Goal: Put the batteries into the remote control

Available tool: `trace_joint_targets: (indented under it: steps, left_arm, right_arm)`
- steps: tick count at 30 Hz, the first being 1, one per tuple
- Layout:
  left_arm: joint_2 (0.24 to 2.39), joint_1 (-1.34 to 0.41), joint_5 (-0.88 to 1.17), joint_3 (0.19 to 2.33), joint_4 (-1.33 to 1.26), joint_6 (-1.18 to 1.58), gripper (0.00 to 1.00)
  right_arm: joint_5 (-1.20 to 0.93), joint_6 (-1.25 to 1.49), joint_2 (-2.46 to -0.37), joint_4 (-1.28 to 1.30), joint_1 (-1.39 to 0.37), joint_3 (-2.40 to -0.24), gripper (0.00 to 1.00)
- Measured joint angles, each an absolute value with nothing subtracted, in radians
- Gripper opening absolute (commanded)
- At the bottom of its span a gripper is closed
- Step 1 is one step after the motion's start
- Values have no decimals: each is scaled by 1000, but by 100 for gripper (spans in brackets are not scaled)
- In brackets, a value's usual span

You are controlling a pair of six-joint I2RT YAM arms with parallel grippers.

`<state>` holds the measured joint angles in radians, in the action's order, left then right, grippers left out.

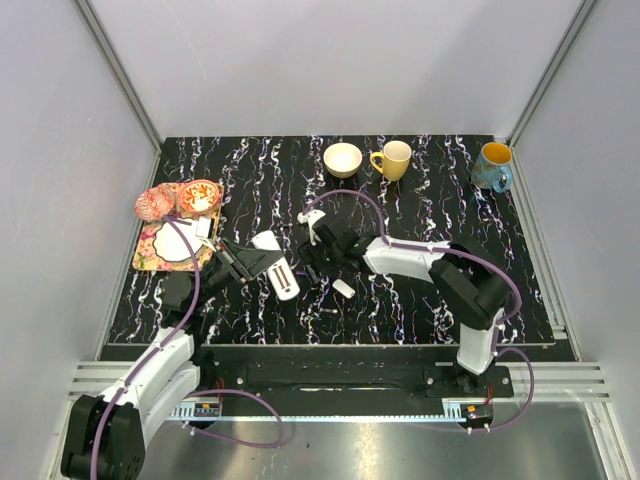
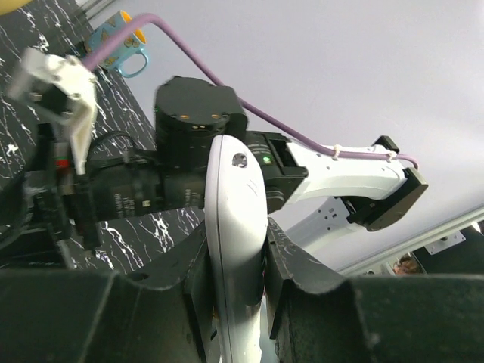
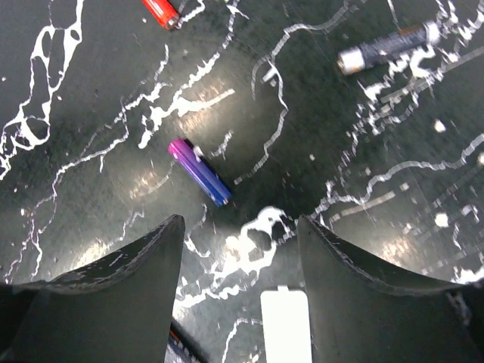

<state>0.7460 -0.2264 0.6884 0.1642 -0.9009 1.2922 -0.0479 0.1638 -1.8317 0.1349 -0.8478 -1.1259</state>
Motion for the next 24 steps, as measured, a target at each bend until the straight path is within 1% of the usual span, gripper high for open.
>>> trace_joint_targets:
  steps: [4,10,18,21,22,24]
  left_arm:
    - [746,-226,708,175,-915,1308,0]
    - [747,-226,722,183,-931,1317,0]
    - [747,-226,723,183,-932,1318,0]
    - [747,-226,723,183,-932,1318,0]
    - [747,-226,723,183,-932,1318,0]
    - [747,-226,723,183,-931,1318,0]
  right_arm:
    - [-47,145,-1906,116,-871,-1187,67]
    - [-45,128,-1955,107,-907,-1244,63]
    - [-34,107,-1982,110,-920,-1251,58]
    - [-27,101,-1983,110,-920,-1251,54]
    - [-20,101,-1984,110,-920,-1251,51]
    - [-13,100,-1985,110,-920,-1251,47]
